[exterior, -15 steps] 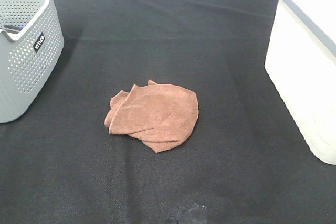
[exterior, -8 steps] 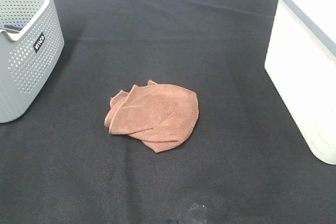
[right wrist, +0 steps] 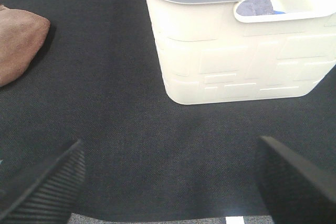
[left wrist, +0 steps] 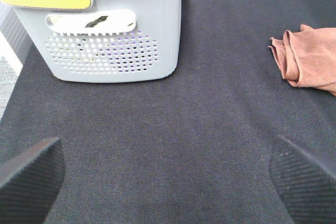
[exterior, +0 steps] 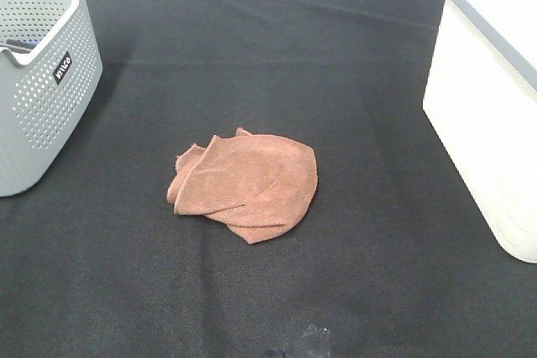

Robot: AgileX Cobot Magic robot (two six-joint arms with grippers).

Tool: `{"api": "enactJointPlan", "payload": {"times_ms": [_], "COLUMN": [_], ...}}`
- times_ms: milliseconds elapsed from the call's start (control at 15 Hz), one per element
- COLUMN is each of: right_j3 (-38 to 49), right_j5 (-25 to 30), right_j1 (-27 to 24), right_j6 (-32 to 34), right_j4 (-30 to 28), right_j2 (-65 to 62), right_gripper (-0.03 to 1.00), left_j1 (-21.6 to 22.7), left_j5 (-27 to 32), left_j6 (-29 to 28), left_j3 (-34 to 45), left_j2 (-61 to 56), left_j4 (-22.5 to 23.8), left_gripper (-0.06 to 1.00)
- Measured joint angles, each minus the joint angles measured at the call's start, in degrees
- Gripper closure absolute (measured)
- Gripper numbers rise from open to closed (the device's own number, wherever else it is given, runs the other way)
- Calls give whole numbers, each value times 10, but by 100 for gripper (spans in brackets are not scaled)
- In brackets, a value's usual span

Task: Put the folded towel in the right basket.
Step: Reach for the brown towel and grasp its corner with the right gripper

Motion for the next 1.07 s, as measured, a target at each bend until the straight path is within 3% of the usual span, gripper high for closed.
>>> {"api": "enactJointPlan", "payload": {"times_ms": [1067], "right_j3": [0], "right_j5": [0], "right_j1": [0], "right_j6": [0], "right_j4": [0], "right_j2": [0], "right_gripper": [12], "left_j1": [0], "left_j5": [0], "left_j6": [0], "left_j3": [0], "left_j2": [0], "left_j4": [0], "left_gripper": [-5]}}
